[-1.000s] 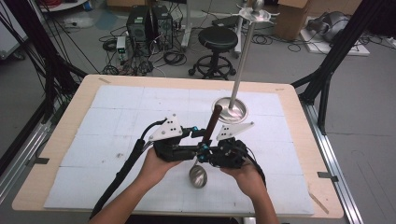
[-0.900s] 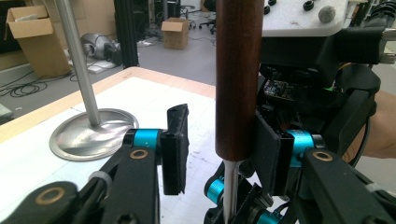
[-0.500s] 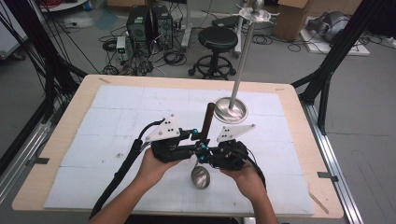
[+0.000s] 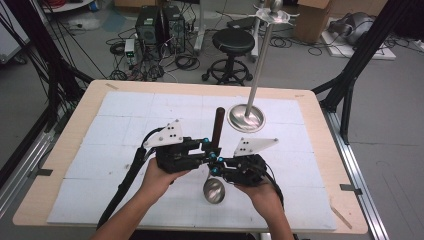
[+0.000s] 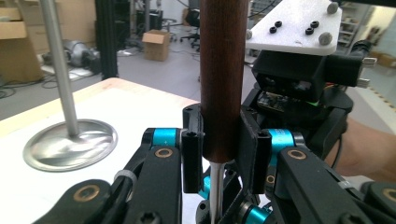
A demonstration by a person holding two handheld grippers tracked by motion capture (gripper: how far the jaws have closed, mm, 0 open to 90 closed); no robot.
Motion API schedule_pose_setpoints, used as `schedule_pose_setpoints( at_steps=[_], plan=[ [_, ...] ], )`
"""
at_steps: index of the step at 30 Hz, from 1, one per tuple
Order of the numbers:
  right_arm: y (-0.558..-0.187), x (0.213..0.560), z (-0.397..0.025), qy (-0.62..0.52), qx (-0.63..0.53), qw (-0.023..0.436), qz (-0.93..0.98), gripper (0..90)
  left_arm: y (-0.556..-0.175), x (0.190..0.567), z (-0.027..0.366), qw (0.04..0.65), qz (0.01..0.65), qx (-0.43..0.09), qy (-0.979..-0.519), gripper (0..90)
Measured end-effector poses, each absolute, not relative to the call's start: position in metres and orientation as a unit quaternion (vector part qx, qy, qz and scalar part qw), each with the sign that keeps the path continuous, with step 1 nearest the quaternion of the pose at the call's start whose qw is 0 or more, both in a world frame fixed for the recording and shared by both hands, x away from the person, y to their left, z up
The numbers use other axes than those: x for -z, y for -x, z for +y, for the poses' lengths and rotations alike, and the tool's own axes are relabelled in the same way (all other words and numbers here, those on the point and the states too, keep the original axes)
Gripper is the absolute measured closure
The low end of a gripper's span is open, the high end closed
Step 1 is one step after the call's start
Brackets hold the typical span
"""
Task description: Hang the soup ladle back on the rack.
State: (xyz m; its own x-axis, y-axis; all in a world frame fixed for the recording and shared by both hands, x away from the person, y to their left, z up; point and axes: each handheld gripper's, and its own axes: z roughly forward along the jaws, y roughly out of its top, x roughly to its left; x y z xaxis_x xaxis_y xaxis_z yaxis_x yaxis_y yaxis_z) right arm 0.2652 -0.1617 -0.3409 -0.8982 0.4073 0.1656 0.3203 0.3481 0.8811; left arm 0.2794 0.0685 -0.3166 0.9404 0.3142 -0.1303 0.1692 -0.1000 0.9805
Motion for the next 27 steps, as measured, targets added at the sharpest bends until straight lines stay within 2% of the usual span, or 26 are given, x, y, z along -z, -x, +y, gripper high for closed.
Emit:
schedule_pose_setpoints(
  at_steps=[3,5,9,16,18,23,27],
  plan=[
    [-0.263,0.340,-0.164,-0.200,-0.558,0.050,0.804,51.8,-0.279,0.316,0.072,0.649,0.150,-0.054,-0.744,73.6],
    [-0.263,0.342,-0.167,-0.186,-0.569,0.050,0.800,44.8,-0.278,0.315,0.074,0.654,0.140,-0.043,-0.742,73.5],
    [-0.263,0.351,-0.177,-0.158,-0.603,0.037,0.781,43.0,-0.279,0.312,0.079,0.665,0.117,-0.020,-0.738,73.5],
    [-0.263,0.364,-0.180,-0.132,-0.629,-0.004,0.766,33.0,-0.279,0.311,0.082,0.679,0.084,0.023,-0.729,73.4],
    [-0.262,0.364,-0.179,-0.130,-0.633,-0.008,0.763,35.8,-0.279,0.311,0.082,0.683,0.080,0.032,-0.725,73.4],
    [-0.260,0.363,-0.176,-0.105,-0.652,-0.011,0.751,55.2,-0.277,0.311,0.082,0.684,0.068,0.039,-0.725,73.4],
    [-0.260,0.365,-0.173,-0.089,-0.647,-0.024,0.757,65.0,-0.277,0.310,0.083,0.687,0.064,0.047,-0.723,73.4]
  ],
)
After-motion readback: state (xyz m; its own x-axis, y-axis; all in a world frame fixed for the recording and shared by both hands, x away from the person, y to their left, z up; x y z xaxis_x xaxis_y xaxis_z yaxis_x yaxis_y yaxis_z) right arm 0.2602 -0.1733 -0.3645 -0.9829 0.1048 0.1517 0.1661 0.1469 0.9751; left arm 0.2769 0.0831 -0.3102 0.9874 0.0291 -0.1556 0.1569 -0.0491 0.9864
